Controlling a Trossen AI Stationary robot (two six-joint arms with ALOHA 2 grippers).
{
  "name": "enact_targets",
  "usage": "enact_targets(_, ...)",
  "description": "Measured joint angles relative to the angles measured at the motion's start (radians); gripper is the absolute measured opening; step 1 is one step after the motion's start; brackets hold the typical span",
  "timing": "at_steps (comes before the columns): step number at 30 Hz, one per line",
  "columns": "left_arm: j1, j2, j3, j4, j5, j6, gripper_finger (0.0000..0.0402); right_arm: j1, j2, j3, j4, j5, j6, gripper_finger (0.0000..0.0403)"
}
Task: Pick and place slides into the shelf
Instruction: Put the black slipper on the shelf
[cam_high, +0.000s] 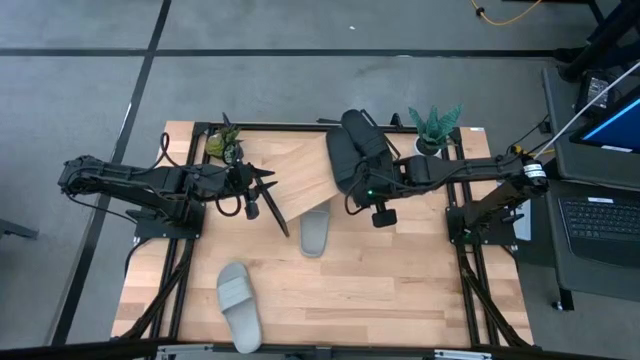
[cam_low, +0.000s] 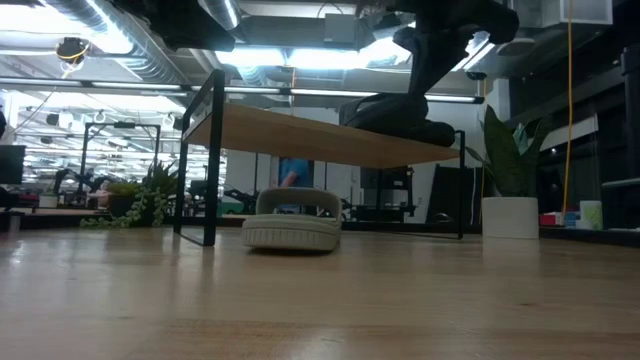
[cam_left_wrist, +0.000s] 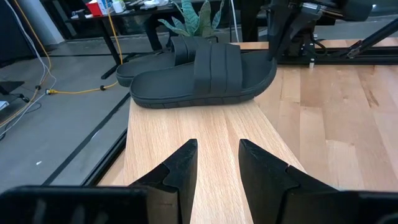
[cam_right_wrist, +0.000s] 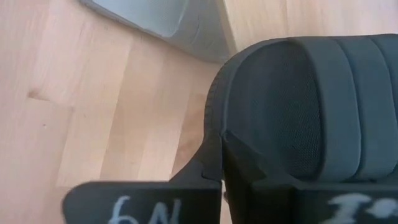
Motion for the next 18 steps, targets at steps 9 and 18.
enact_targets(9,0.000,0.000,0.000,0.000,0.000,-0.001,0.0110,-0.032,0.000,0.000,-0.001,-0.025,-0.001,0.0001)
enact_targets(18,0.000,0.000,0.000,0.000,0.000,-0.002,0.0110,-0.065,0.000,0.000,-0.001,-0.034,0.048,0.0045)
